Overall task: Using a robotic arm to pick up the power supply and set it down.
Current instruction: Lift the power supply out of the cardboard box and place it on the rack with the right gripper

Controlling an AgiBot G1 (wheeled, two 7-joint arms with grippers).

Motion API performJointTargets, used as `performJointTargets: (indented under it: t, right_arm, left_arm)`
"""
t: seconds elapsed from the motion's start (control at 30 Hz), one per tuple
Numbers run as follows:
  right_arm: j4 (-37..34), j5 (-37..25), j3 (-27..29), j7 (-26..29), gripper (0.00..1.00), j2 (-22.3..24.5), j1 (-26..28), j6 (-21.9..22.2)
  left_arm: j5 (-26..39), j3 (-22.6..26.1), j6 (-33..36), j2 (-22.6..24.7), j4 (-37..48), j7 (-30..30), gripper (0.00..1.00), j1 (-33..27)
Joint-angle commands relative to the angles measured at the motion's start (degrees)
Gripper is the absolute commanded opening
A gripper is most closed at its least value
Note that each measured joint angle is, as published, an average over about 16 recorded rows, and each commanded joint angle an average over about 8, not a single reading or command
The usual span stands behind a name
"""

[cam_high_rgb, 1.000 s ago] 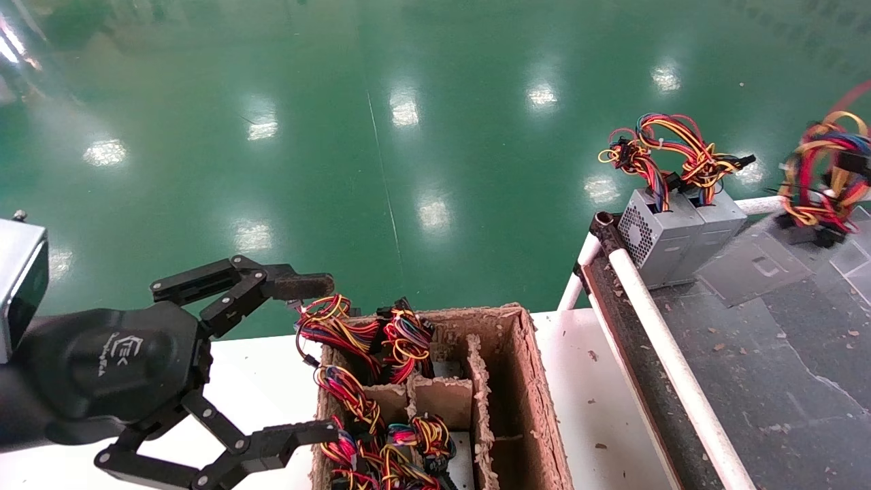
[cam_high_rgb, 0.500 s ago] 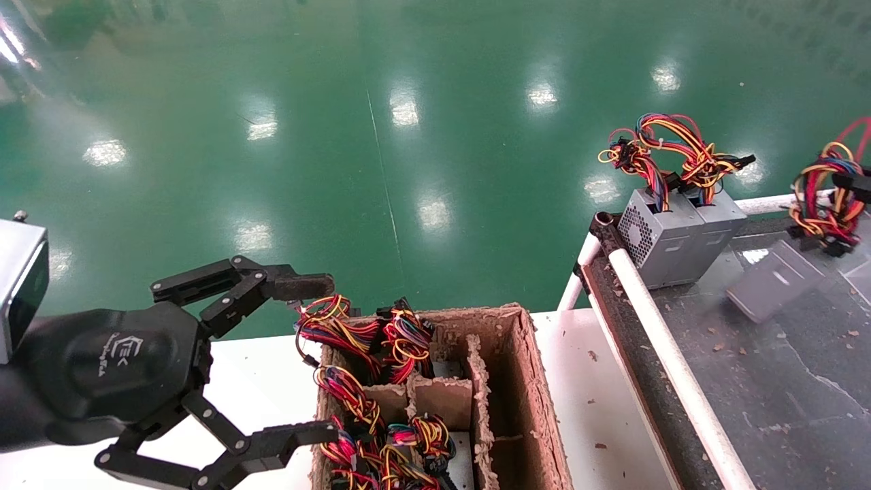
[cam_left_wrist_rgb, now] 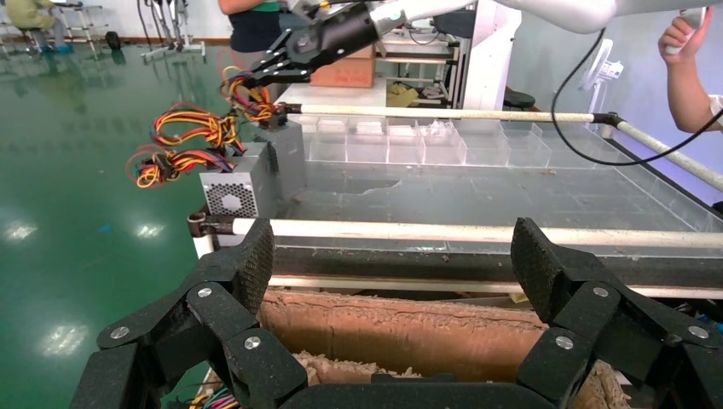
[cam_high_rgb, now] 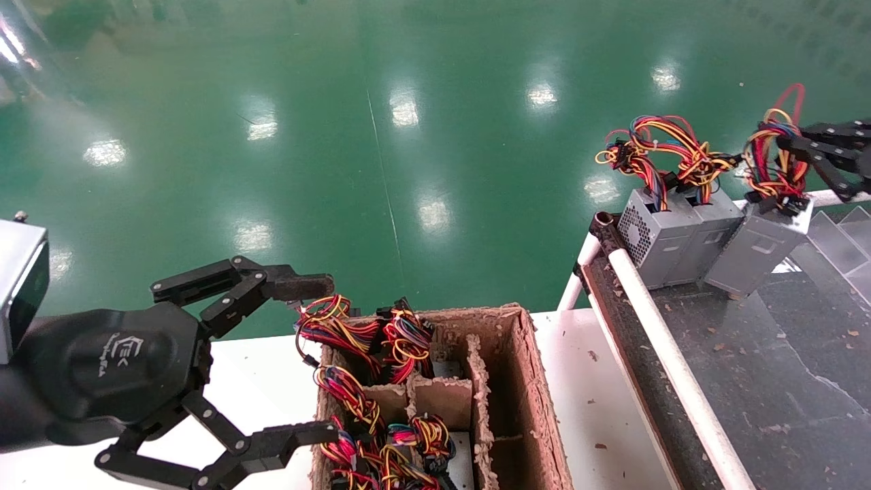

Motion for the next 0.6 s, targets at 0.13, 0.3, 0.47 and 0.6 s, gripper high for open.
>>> performJointTargets:
  t: [0.13,0.3,0.47,0.6]
  right_arm:
    - [-4.8,-2.3,-1.3,-1.7,0.0,-3.6,3.7,0.7]
    - [-10.2,-3.3,-2.0,-3.5,0.27,-6.5,7.0,0.1]
    - [-14.9,-3.8,-2.4,-6.1,0.9,-8.3,9.1,-0.9]
    - [-17.9,-3.9,-2.4,-7.9,1.0,-9.0,10.2,-1.3]
  left_arm:
    - [0.0,0.0,0.0,0.0,0.0,0.0,1.0,0.0]
    - [0.0,0.0,0.0,0.0,0.0,0.0,1.0,0.0]
    - [0.0,0.0,0.0,0.0,0.0,0.0,1.0,0.0]
    - [0.0,0.0,0.0,0.0,0.0,0.0,1.0,0.0]
